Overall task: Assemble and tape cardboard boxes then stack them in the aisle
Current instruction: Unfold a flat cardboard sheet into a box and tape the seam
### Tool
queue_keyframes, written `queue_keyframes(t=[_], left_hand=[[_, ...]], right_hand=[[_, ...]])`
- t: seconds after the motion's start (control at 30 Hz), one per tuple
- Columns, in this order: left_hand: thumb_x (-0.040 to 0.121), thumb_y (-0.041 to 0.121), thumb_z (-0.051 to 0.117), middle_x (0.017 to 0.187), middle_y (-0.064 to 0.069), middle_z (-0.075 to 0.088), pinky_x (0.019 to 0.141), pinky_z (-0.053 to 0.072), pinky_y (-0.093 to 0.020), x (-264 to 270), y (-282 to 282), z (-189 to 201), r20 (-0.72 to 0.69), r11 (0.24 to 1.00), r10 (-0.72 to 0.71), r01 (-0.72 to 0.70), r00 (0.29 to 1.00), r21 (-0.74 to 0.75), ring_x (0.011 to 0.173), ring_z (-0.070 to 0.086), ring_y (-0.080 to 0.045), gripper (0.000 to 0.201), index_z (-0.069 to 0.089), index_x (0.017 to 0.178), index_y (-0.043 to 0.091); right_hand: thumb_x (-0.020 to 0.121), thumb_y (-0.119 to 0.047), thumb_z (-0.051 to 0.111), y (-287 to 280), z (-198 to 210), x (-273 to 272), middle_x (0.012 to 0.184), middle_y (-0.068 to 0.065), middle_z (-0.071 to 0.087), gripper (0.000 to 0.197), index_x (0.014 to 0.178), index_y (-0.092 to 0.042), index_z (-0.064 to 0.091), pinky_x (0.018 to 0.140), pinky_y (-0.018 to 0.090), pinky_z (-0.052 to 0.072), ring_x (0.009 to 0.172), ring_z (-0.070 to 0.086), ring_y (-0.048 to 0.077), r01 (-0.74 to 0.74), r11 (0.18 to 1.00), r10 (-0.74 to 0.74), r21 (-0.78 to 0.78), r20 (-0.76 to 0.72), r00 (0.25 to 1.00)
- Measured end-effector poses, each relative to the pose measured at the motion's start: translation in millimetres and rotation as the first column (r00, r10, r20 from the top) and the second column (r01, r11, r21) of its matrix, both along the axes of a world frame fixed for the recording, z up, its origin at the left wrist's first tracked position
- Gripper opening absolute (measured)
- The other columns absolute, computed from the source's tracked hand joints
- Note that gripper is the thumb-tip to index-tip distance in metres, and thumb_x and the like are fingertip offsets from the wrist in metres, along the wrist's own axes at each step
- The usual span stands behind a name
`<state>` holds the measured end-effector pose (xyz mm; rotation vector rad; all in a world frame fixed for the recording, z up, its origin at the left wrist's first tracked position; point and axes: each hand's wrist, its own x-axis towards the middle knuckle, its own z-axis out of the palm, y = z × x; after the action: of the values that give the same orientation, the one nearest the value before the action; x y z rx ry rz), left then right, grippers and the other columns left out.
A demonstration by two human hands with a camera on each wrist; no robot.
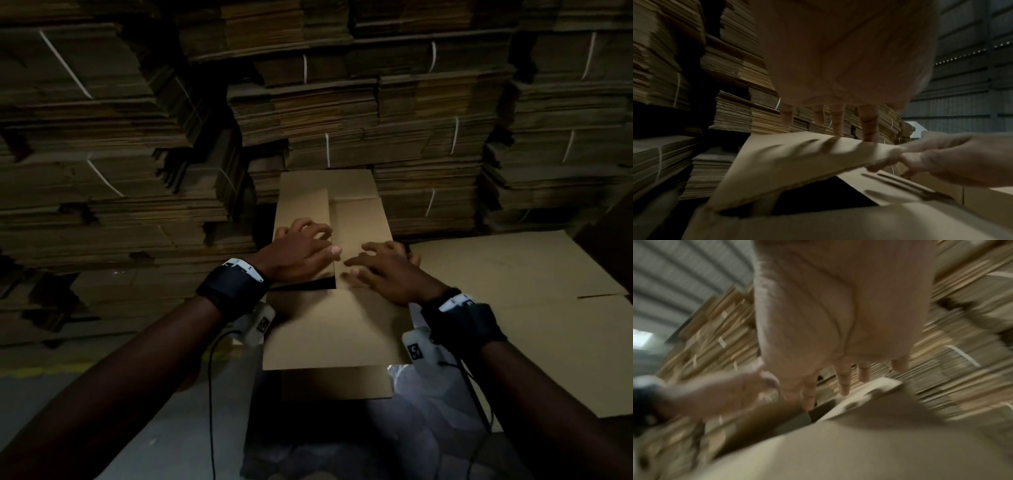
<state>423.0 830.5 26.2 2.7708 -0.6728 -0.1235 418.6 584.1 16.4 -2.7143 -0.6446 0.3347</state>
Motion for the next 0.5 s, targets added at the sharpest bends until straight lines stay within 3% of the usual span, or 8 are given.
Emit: queue_keyframes(t=[0.1,0.2,0.27,0.33,0.43,0.5], left_hand=[[0.095,0.069,0.012,0.154,0.008,0.039,0.111,0.019,-0.052,-5,3,3,0.004,0.997,0.036,-0.036,0.999,-0.069,0.146,0.017,-0.016,0.069,0.068,0.123,0.04],[0.093,0.071,0.012,0.151,0.01,0.043,0.112,0.02,-0.055,-9,7,4,0.021,0.982,0.082,-0.077,0.996,-0.171,0.146,0.02,-0.018,0.069,0.069,0.12,0.043],[0.095,0.069,0.014,0.15,0.01,0.044,0.111,0.022,-0.056,-12,13,8,0.044,0.97,0.115,-0.102,0.992,-0.222,0.146,0.022,-0.019,0.064,0.069,0.118,0.044],[0.099,0.063,0.019,0.148,0.009,0.048,0.109,0.024,-0.052,-15,21,17,0.093,0.951,0.153,-0.122,0.984,-0.283,0.144,0.026,-0.017,0.058,0.071,0.115,0.041],[0.102,0.06,0.024,0.131,0.007,0.063,0.106,0.038,-0.053,-17,31,36,0.274,0.907,0.251,-0.126,0.928,-0.402,0.133,0.045,-0.016,0.062,0.077,0.102,0.027],[0.101,0.063,0.023,0.119,0.005,0.071,0.102,0.043,-0.052,-17,38,44,0.342,0.901,0.342,-0.201,0.875,-0.385,0.129,0.052,-0.016,0.069,0.078,0.099,0.021]], right_hand=[[0.103,-0.065,0.026,20,0,7,0.17,-0.007,0.003,0.045,0.147,-0.06,0.035,0.116,0.064,0.001,0.154,-0.007,0.027,-0.05,0.984,0.037,-0.17,-0.08,0.996],[0.103,-0.065,0.024,36,-2,11,0.17,-0.005,-0.007,0.049,0.148,-0.053,0.039,0.115,0.066,-0.008,0.154,-0.018,0.028,-0.088,0.966,0.059,-0.242,-0.123,0.991],[0.104,-0.061,0.029,38,0,10,0.17,-0.003,0.0,0.046,0.143,-0.048,0.048,0.116,0.063,-0.002,0.154,-0.012,0.027,-0.091,0.978,0.074,-0.189,-0.094,0.993],[0.103,-0.057,0.038,35,7,11,0.167,0.0,0.017,0.038,0.131,-0.042,0.059,0.114,0.056,0.012,0.153,0.004,0.026,-0.095,0.993,0.097,-0.075,0.013,0.995],[0.098,-0.051,0.056,28,29,13,0.157,-0.002,0.038,0.023,0.11,-0.035,0.068,0.11,0.053,0.025,0.146,0.022,0.024,-0.116,0.989,0.097,0.087,0.194,0.976],[0.094,-0.037,0.066,21,47,17,0.152,-0.004,0.046,0.012,0.102,-0.031,0.071,0.107,0.054,0.031,0.142,0.03,0.021,-0.122,0.983,0.078,0.134,0.294,0.953]])
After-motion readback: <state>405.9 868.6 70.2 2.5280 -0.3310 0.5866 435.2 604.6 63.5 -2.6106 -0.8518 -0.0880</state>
